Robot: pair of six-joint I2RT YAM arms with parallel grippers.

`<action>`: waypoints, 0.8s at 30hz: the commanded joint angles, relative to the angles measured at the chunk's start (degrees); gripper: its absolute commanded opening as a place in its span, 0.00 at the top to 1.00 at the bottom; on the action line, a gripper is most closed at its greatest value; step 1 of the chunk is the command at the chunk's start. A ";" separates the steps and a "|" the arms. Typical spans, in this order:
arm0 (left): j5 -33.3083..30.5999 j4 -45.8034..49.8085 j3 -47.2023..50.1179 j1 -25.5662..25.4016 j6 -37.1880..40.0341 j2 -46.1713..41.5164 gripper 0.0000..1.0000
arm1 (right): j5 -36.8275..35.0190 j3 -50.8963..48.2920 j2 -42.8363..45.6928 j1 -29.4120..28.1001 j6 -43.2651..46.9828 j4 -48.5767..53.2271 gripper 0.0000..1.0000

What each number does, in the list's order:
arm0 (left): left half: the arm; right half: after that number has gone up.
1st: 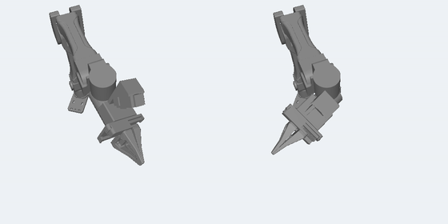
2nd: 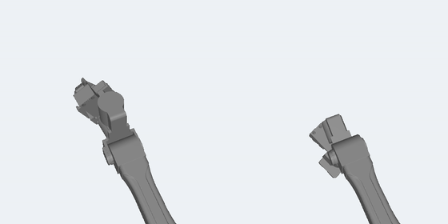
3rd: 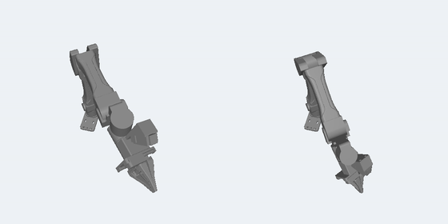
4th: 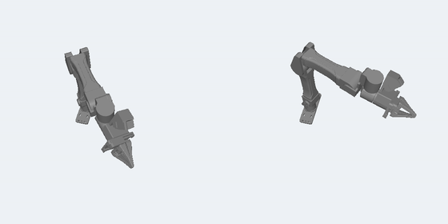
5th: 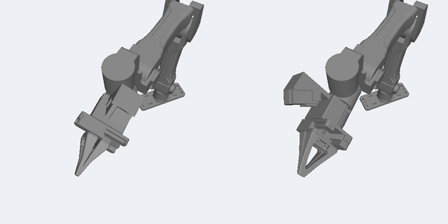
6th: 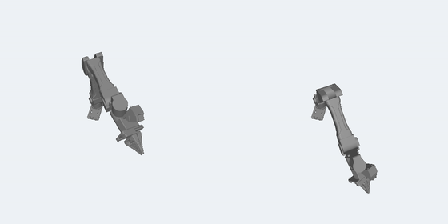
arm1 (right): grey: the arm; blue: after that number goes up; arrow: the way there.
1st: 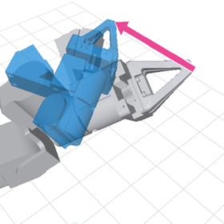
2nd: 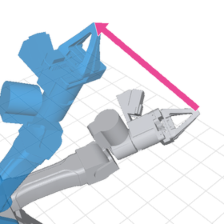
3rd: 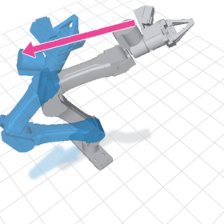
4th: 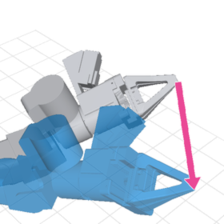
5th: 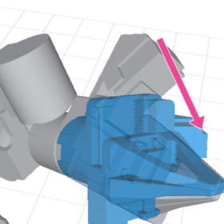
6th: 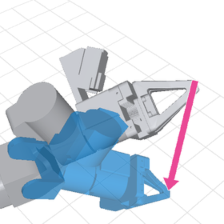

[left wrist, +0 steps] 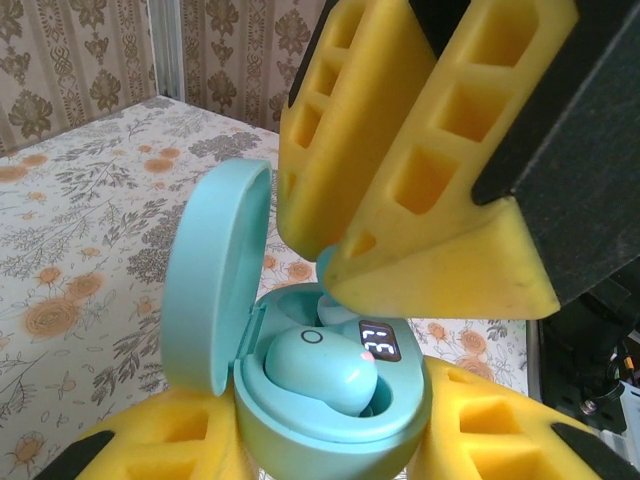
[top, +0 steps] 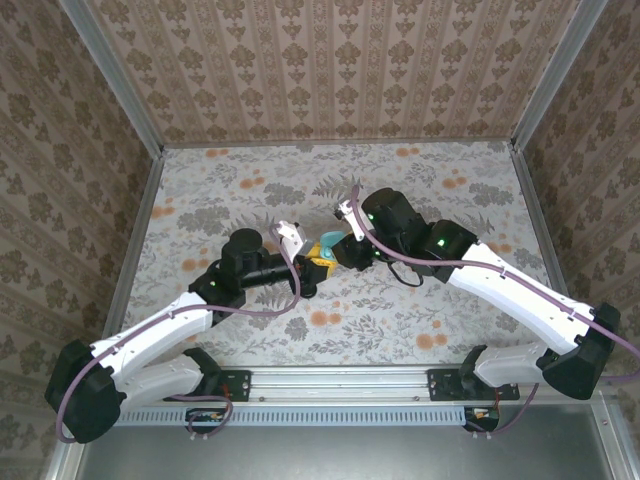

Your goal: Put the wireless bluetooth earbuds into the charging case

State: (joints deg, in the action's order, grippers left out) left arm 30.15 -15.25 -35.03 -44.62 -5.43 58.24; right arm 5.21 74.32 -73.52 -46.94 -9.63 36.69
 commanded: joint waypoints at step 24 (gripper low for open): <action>1.07 -3.47 -1.16 -0.38 -0.81 -1.24 0.96 | 3.52 2.49 -1.09 2.49 -4.83 1.93 0.70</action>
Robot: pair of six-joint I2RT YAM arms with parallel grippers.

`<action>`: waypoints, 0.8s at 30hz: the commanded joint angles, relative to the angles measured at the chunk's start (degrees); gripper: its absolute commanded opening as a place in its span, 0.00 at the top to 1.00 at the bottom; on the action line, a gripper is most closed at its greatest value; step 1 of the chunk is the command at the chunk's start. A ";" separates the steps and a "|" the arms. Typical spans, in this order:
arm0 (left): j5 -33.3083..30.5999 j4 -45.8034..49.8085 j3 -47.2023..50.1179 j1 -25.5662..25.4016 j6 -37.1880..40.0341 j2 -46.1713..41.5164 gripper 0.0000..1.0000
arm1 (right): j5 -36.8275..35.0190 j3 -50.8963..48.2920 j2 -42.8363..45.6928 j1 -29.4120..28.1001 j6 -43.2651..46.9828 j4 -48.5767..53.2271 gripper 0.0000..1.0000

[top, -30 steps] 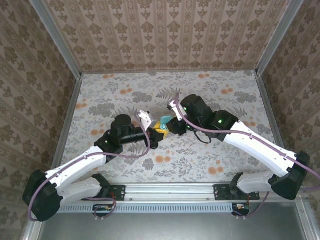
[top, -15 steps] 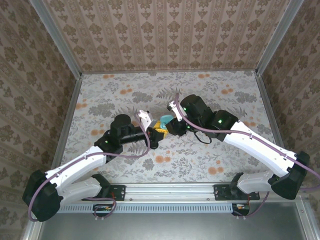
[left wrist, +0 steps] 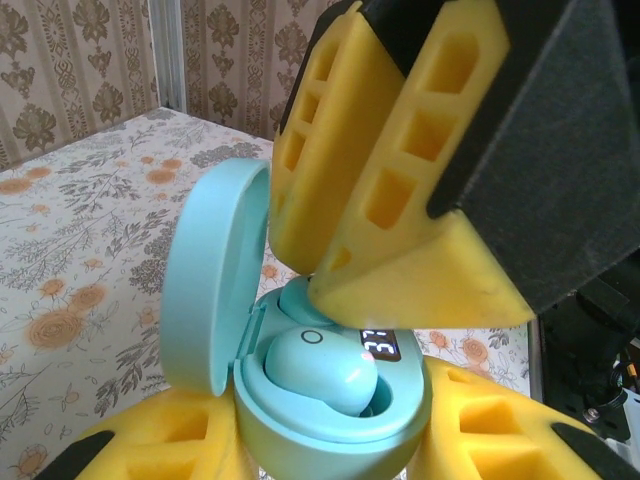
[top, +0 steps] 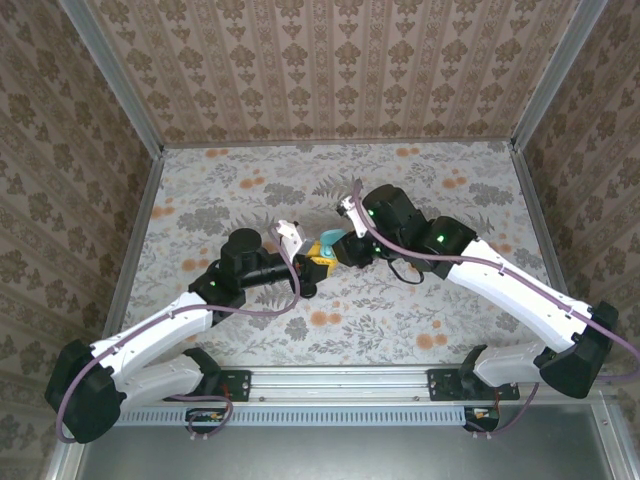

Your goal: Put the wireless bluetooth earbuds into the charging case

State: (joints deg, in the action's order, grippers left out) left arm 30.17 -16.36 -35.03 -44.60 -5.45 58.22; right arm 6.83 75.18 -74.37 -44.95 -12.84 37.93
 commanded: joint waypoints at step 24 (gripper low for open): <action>5.52 -6.75 -0.72 -0.33 -1.82 -1.62 0.96 | 11.89 1.93 9.15 7.06 -13.28 -5.04 0.58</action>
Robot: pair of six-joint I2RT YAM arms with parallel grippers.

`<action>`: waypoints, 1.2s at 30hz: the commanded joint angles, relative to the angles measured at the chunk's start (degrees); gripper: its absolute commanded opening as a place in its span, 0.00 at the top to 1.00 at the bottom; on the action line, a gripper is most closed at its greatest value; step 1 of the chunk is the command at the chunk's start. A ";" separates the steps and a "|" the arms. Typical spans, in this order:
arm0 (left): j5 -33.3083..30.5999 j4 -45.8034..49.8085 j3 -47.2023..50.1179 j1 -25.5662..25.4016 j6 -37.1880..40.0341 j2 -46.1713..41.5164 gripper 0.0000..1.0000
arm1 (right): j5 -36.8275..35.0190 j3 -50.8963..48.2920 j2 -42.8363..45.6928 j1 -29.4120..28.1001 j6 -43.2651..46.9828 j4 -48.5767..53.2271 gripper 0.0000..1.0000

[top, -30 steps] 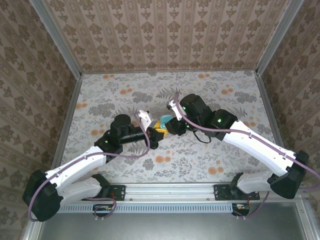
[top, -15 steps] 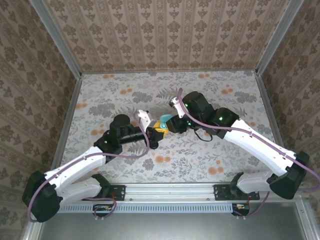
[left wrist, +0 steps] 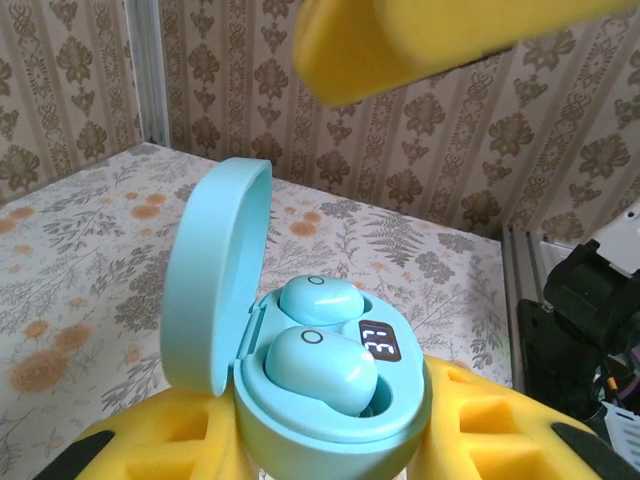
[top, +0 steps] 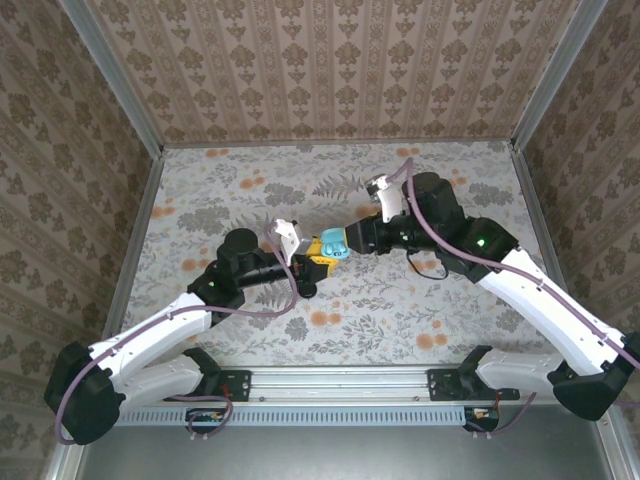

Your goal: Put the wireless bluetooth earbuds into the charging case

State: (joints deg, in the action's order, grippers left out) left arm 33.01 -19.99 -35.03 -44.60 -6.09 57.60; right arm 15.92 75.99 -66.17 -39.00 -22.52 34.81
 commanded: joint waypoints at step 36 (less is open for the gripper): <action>4.54 -7.45 -2.90 -0.68 -3.55 -0.03 0.95 | 20.81 -12.85 0.96 7.19 -24.10 -18.33 0.36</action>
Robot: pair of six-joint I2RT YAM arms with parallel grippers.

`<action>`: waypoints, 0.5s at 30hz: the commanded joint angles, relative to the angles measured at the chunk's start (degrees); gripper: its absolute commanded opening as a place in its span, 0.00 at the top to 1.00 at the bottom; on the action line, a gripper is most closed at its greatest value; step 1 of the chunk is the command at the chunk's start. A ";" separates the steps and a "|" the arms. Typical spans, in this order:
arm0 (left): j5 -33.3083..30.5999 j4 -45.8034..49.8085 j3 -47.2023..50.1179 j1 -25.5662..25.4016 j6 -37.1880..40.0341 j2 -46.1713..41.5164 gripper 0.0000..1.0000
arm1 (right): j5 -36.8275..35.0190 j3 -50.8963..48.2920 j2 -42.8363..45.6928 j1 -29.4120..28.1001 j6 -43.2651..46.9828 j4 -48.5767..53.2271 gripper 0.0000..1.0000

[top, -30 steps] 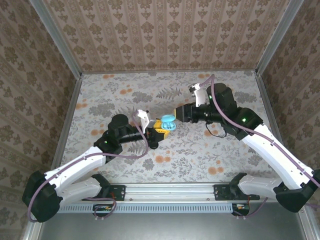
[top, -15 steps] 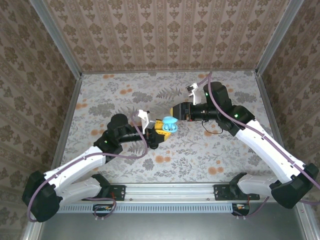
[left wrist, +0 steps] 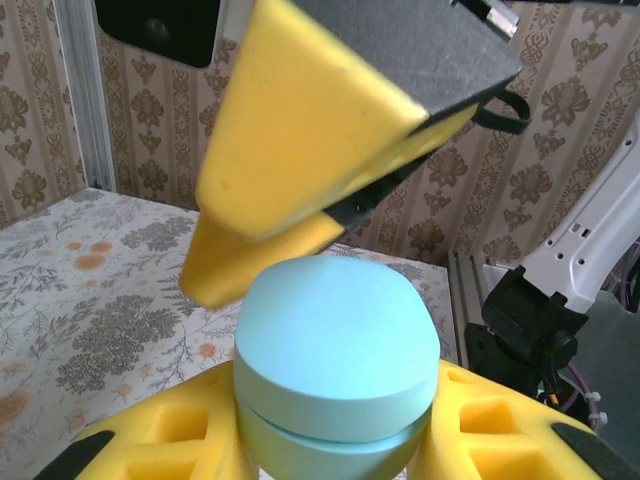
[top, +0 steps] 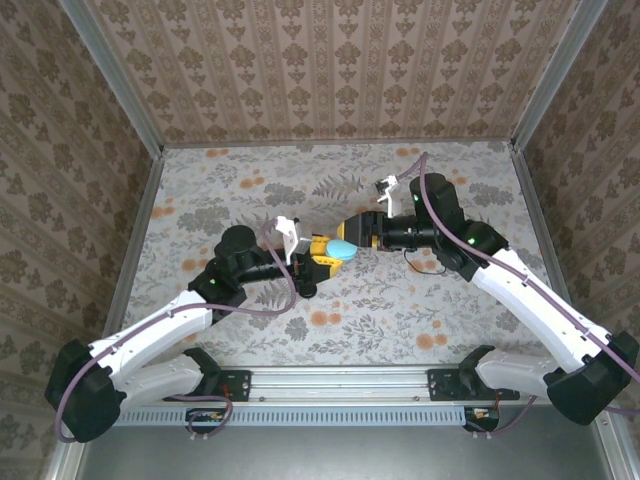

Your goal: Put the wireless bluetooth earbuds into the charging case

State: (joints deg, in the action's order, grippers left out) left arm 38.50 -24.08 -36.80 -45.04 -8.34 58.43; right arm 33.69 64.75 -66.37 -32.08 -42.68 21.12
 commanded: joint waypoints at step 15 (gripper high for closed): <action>-6.26 -5.32 0.85 0.72 -4.65 -2.98 0.95 | 6.92 -10.27 3.44 -0.17 -18.92 -22.18 0.38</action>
State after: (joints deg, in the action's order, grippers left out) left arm 33.89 -26.28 -36.34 -44.93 -11.00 56.64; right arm 38.33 55.35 -64.49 -32.10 -57.84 3.53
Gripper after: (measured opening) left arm 0.337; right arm 0.628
